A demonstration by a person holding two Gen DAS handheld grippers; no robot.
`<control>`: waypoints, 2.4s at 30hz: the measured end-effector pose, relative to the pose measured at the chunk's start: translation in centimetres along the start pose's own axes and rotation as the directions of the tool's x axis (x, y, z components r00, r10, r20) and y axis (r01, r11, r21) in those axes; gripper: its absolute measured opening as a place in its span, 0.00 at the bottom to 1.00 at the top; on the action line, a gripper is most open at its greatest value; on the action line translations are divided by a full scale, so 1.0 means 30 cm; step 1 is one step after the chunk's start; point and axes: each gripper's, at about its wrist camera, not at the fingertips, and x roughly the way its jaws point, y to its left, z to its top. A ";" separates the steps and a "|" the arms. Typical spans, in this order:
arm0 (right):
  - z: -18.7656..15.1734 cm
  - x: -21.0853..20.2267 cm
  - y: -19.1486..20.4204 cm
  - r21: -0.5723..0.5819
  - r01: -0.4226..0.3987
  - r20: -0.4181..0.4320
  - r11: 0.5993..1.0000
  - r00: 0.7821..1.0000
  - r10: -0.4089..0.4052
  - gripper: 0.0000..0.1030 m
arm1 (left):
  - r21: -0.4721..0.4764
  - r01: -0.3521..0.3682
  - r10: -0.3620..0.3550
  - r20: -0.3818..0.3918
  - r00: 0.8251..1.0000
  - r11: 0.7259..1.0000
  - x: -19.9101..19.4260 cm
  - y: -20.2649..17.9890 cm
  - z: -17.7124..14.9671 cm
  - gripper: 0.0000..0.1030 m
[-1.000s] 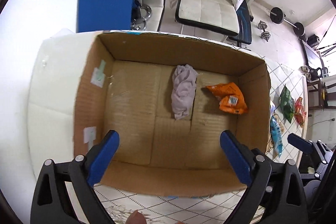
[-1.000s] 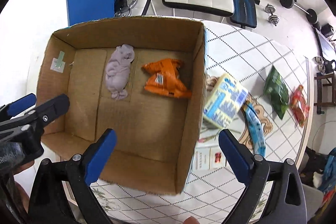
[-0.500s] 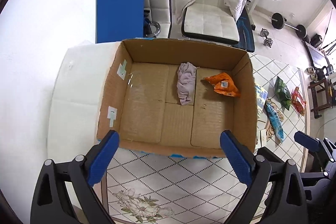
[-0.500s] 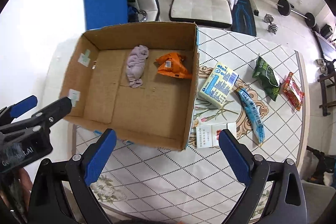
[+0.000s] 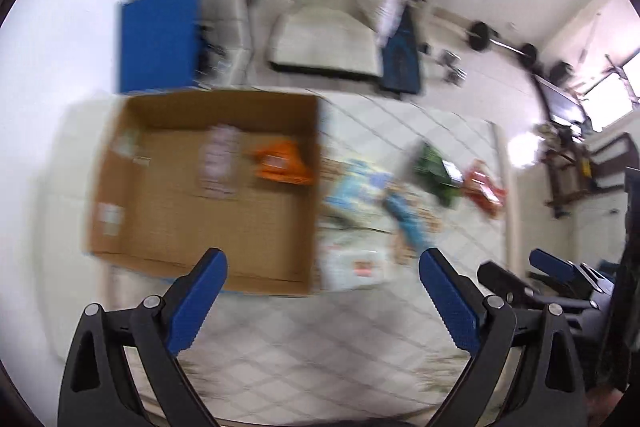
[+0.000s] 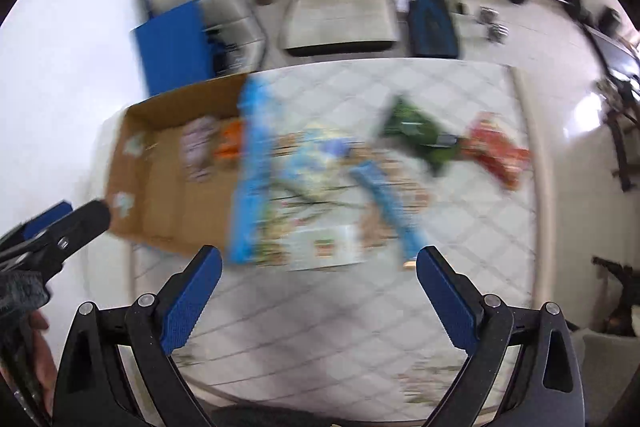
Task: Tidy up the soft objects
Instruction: 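Grasp the blue stick snack with the left tool while the right tool grasps the red-green bag, then carry blue snack and red-green bag into the box and release both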
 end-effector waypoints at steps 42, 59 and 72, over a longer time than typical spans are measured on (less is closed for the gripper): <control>0.312 0.741 -0.764 -0.018 0.078 -0.427 0.997 0.901 -0.078 0.60 | 0.002 -0.059 0.053 -0.470 0.881 0.998 0.973 -0.466 0.036 0.26; 0.109 0.600 -0.721 0.097 0.095 -0.339 0.991 0.939 -0.057 0.46 | 0.115 -0.031 0.068 -0.336 0.939 0.993 0.763 -0.511 0.042 0.14; -0.015 0.163 -0.389 0.059 -0.095 -0.146 0.994 0.984 0.103 0.46 | 0.097 0.063 -0.050 -0.128 0.991 0.993 0.276 -0.324 0.057 0.14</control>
